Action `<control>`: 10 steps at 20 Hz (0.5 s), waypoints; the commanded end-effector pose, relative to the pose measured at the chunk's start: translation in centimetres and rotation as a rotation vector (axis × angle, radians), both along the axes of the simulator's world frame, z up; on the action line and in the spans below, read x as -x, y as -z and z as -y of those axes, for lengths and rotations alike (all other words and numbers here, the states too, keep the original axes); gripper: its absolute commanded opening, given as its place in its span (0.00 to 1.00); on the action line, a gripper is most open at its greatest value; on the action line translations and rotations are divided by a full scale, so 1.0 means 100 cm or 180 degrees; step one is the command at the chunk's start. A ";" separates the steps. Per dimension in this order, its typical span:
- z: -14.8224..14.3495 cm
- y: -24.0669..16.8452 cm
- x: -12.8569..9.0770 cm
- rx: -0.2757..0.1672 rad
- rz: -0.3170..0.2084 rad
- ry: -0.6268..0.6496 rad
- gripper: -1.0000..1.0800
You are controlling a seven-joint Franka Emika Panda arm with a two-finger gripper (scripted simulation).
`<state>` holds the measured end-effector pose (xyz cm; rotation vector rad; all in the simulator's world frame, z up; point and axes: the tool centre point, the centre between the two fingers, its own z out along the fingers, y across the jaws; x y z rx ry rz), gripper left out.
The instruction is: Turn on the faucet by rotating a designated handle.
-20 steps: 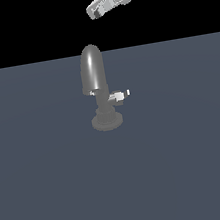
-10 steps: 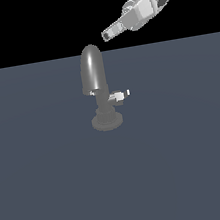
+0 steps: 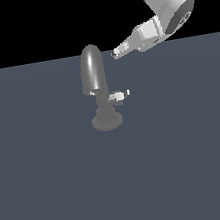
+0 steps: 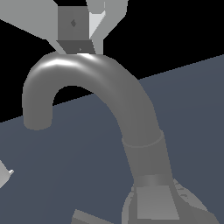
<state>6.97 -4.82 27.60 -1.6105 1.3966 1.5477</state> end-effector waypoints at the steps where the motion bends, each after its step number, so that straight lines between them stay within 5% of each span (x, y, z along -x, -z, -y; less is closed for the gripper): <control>1: 0.004 0.014 -0.002 -0.0066 -0.0145 0.0131 0.00; 10: 0.014 0.069 -0.001 -0.0306 -0.0684 0.0625 0.00</control>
